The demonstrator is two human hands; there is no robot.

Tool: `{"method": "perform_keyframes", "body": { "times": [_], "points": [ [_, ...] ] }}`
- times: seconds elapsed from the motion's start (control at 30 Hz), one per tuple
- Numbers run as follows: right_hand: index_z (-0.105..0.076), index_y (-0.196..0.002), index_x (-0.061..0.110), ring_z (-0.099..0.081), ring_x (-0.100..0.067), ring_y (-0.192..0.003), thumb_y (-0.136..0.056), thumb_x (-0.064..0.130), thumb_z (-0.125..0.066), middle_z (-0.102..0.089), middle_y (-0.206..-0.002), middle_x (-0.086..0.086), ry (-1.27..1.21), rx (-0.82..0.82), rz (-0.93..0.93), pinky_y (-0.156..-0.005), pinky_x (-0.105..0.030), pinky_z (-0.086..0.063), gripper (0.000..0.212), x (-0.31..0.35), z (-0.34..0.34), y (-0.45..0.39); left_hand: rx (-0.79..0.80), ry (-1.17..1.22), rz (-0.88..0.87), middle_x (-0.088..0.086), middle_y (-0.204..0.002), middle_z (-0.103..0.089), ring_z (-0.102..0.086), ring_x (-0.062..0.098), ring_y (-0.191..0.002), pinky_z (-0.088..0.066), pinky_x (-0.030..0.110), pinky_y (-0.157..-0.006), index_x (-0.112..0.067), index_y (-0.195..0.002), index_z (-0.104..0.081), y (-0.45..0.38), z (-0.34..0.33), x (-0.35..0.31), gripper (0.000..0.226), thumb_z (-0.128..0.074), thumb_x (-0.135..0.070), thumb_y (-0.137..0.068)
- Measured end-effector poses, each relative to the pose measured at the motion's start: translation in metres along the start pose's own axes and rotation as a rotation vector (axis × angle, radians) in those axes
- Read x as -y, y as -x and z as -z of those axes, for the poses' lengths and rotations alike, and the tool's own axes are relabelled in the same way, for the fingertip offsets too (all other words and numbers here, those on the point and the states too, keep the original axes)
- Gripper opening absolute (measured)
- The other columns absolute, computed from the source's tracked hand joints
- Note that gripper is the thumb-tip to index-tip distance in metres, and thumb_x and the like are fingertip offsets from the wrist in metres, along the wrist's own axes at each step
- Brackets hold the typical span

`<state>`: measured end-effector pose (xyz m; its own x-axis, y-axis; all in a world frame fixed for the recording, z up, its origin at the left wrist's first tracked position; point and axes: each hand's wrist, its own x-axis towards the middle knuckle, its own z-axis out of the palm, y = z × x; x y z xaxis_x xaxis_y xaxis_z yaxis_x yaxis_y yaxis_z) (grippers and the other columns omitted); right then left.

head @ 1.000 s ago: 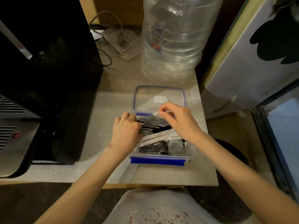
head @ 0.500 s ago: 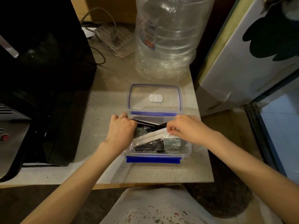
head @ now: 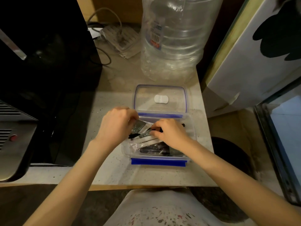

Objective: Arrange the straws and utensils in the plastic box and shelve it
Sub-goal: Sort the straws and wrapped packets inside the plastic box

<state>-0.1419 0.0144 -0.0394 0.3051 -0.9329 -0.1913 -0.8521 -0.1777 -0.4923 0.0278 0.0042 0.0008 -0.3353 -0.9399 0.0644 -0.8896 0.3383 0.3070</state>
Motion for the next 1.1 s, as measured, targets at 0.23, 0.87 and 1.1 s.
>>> {"method": "perform_keyframes", "body": {
  "times": [0.23, 0.87, 1.1],
  "points": [
    [-0.066, -0.109, 0.015, -0.059, -0.008, -0.088, -0.090, 0.022, -0.059, -0.066, -0.110, -0.002, -0.097, -0.030, -0.013, -0.074, -0.019, -0.042, 0.021, -0.005, -0.003, -0.005, -0.110, 0.173, 0.055, 0.006, -0.085, -0.069, -0.054, 0.008, -0.067, -0.039, 0.009, -0.063, -0.006, -0.090, -0.071, 0.006, 0.029, 0.000, 0.011, -0.064, -0.001, -0.083],
    [-0.067, -0.089, 0.020, -0.063, -0.014, -0.077, -0.089, 0.012, -0.060, -0.065, -0.083, -0.003, -0.260, -0.210, 0.009, -0.062, -0.024, -0.050, 0.010, -0.043, 0.119, 0.026, 0.496, 0.434, -0.189, 0.008, -0.104, -0.072, -0.065, 0.018, -0.096, -0.047, 0.020, -0.084, -0.008, -0.098, -0.073, -0.045, -0.054, -0.074, 0.018, -0.064, -0.003, -0.083],
    [-0.068, -0.089, 0.019, -0.055, 0.005, -0.066, -0.090, 0.014, -0.060, -0.062, -0.075, 0.008, -0.114, -0.016, -0.024, -0.061, -0.006, -0.040, 0.010, -0.054, 0.115, 0.032, 0.551, 0.497, -0.240, 0.007, -0.100, -0.073, -0.064, 0.010, -0.083, -0.050, 0.022, -0.082, -0.009, -0.099, -0.071, -0.050, -0.069, -0.067, 0.021, -0.072, -0.010, -0.078]
  ]
}}
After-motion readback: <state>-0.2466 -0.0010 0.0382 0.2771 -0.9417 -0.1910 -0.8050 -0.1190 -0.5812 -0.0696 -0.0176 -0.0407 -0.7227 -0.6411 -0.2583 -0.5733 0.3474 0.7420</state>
